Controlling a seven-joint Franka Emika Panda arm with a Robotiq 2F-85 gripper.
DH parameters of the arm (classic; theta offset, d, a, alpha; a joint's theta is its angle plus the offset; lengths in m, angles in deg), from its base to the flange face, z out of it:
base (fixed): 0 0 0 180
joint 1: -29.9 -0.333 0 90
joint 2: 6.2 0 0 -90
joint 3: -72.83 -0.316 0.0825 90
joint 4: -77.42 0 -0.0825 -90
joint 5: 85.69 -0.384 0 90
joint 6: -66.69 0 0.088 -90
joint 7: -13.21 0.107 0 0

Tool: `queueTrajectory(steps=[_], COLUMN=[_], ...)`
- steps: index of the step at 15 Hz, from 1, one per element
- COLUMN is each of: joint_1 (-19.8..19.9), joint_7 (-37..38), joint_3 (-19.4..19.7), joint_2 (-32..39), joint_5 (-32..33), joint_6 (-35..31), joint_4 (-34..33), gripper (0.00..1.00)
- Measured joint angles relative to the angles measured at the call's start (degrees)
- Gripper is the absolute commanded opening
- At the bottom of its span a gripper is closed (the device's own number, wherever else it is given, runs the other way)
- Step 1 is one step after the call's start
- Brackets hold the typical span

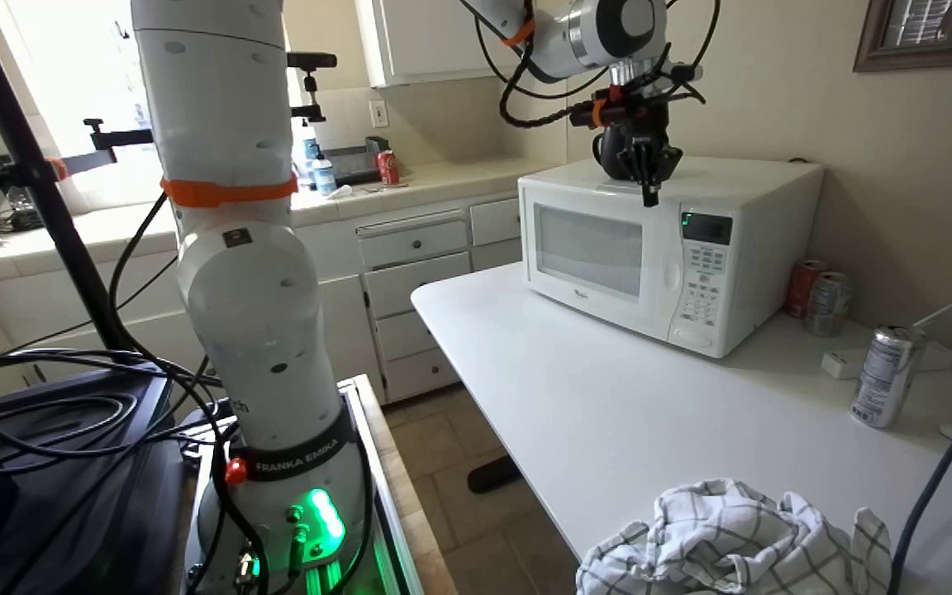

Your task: Close the microwave door.

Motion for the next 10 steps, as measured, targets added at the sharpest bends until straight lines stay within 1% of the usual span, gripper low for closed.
queueTrajectory(steps=[1, 2, 4, 6, 10], joint_1=[0.11, 0.23, 0.34, 0.32, 0.22], joint_7=[0.00, -0.29, -1.66, -3.79, -8.94], joint_3=[0.42, 0.65, 0.66, 0.43, -0.21], joint_2=[-1.56, -3.27, -6.94, -11.06, -21.08], joint_5=[1.50, 2.77, 4.02, 4.12, 2.74], joint_6=[2.72, 5.00, 7.43, 7.66, 4.29], joint_4=[1.58, 3.39, 7.65, 12.40, 22.60], gripper=[0.16, 0.27, 0.40, 0.56, 0.84])
